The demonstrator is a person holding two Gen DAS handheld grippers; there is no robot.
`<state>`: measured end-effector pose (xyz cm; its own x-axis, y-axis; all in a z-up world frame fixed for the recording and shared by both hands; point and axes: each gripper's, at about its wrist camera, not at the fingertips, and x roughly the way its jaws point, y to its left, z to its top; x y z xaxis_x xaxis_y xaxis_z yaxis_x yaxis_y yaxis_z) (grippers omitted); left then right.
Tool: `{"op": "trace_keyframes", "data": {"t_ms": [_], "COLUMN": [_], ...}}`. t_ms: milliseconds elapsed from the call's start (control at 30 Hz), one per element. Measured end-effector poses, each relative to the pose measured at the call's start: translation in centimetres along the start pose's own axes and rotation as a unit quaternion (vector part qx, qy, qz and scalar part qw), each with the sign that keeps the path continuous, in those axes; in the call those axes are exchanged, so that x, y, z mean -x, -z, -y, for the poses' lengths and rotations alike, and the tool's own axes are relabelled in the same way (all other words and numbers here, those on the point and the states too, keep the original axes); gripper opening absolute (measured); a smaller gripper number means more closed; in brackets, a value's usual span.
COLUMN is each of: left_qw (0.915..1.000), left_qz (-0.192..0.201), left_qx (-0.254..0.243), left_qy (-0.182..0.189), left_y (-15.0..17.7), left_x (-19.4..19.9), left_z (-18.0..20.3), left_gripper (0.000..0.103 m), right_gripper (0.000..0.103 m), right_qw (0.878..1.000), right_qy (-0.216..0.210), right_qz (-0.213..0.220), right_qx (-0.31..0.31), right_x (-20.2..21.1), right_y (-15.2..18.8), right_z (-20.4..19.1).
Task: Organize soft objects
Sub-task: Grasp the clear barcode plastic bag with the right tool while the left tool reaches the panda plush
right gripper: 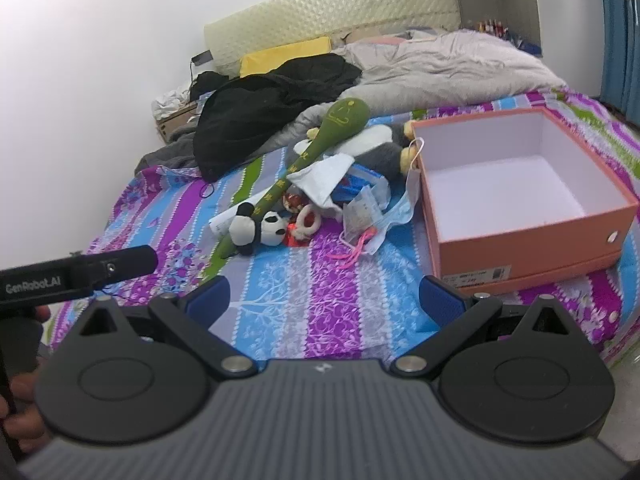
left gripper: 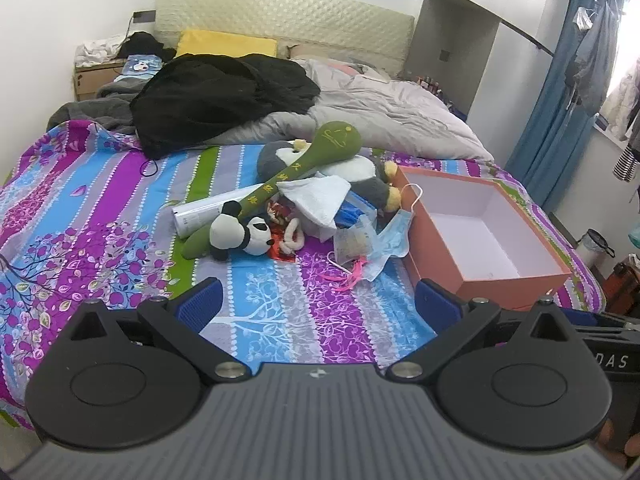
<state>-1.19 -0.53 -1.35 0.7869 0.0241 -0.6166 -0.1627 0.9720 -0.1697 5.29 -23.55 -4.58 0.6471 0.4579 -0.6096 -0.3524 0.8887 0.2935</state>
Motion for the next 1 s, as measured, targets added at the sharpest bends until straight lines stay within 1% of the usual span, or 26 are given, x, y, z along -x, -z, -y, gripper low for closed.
{"op": "trace_keyframes", "data": {"t_ms": [300, 433, 533, 633, 700, 800, 867, 1000], "left_qw": [1.0000, 0.9999, 0.9999, 0.9998, 0.9996, 0.9990, 0.9986, 0.9981], "left_qz": [-0.002, -0.008, -0.012, -0.019, -0.027, -0.040, -0.047, -0.056], "left_qx": [0.004, 0.013, 0.006, 0.007, 0.009, 0.019, 0.024, 0.019], "left_qy": [-0.001, 0.008, -0.002, -0.002, -0.007, -0.009, -0.010, -0.019], "left_y": [0.4, 0.4, 0.3, 0.0, -0.3, -0.6, -0.9, -1.4], "left_x": [-0.7, -1.8, -2.7, -4.0, -5.3, -7.3, -8.8, -11.7], "left_z": [-0.7, -1.4, -1.6, -1.9, -2.2, -2.9, -3.5, -4.4], "left_gripper": [0.103, 0.103, 0.103, 0.103, 0.103, 0.103, 0.103, 0.102], "right_gripper": [0.101, 0.100, 0.100, 0.099, 0.094, 0.093, 0.093, 0.093], "right_qw": [1.000, 0.999, 0.999, 0.998, 0.998, 0.998, 0.998, 0.998], "right_qy": [0.002, 0.012, 0.008, 0.007, 0.007, 0.010, 0.011, 0.012], "right_qz": [-0.027, -0.031, -0.038, -0.046, -0.049, -0.056, -0.054, -0.059], "right_qx": [-0.011, -0.013, -0.035, -0.041, -0.041, -0.041, -0.039, -0.027], "right_x": [-1.3, -2.1, -3.2, -4.5, -5.2, -6.6, -7.6, -9.9], "right_y": [0.5, 0.7, 0.6, 0.3, 0.0, -0.6, -1.0, -1.9], "right_z": [0.2, 0.6, 1.3, 1.9, 2.0, 2.3, 2.5, 2.5]}}
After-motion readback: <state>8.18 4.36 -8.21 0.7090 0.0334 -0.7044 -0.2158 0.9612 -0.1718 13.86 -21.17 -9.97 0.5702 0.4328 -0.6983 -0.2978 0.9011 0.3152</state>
